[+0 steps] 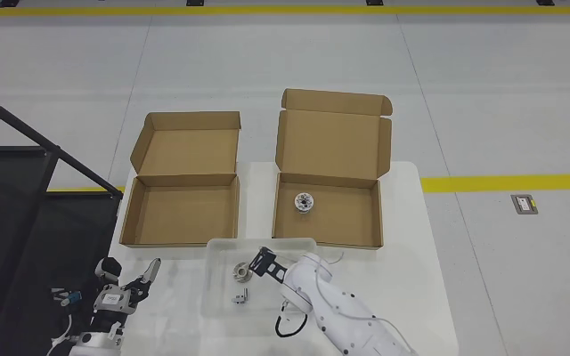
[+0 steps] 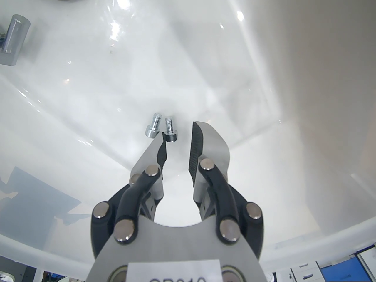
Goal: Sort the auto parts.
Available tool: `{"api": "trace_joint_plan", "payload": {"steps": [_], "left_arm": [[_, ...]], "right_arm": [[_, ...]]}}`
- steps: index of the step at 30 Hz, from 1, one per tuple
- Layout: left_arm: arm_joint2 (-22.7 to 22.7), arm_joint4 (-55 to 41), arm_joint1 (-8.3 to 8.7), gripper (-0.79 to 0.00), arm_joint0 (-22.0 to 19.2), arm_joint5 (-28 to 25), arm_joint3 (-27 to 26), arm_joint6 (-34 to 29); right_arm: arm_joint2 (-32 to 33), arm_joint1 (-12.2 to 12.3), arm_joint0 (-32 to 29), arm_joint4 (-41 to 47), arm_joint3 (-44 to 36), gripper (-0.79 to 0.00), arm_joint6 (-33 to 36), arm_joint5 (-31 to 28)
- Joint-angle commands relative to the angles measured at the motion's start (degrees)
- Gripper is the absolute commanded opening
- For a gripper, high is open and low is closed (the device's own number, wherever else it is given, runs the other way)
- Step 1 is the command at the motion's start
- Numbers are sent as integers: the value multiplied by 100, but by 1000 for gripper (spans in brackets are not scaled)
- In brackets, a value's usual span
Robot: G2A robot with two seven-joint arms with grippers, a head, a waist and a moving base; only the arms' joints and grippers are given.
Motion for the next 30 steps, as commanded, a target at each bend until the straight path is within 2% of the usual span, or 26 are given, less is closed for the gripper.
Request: {"api": "trace_joint_plan", "payload": {"steps": [1,6,8,9,13,17,18,25,30], "left_arm": [[0,0,0,0,0,0,0,0],[0,0,0,0,0,0,0,0],[0,0,0,0,0,0,0,0],[0,0,0,0,0,0,0,0],[0,0,0,0,0,0,0,0],[0,0,0,0,0,0,0,0],[0,0,0,0,0,0,0,0],[0,0,0,0,0,0,0,0],[0,0,0,0,0,0,0,0]], "right_arm": [[5,-10,1,8,37,-557,-23,-12],[26,-29,3,24,114,-563,-80,-61],[34,-34,8,23,153,-653,-98,-81],[42,-38,16,19,179,-662,-116,-91],[67,-51,34,42,212,-656,-135,-124],[79,-67,64,67,262,-727,-117,-184],[88,-72,76,86,275,-785,-130,-207],[236,-47,7,217,-78,-785,-286,-424],[574,89,-332,395,-1064,-785,-441,-921]]}}
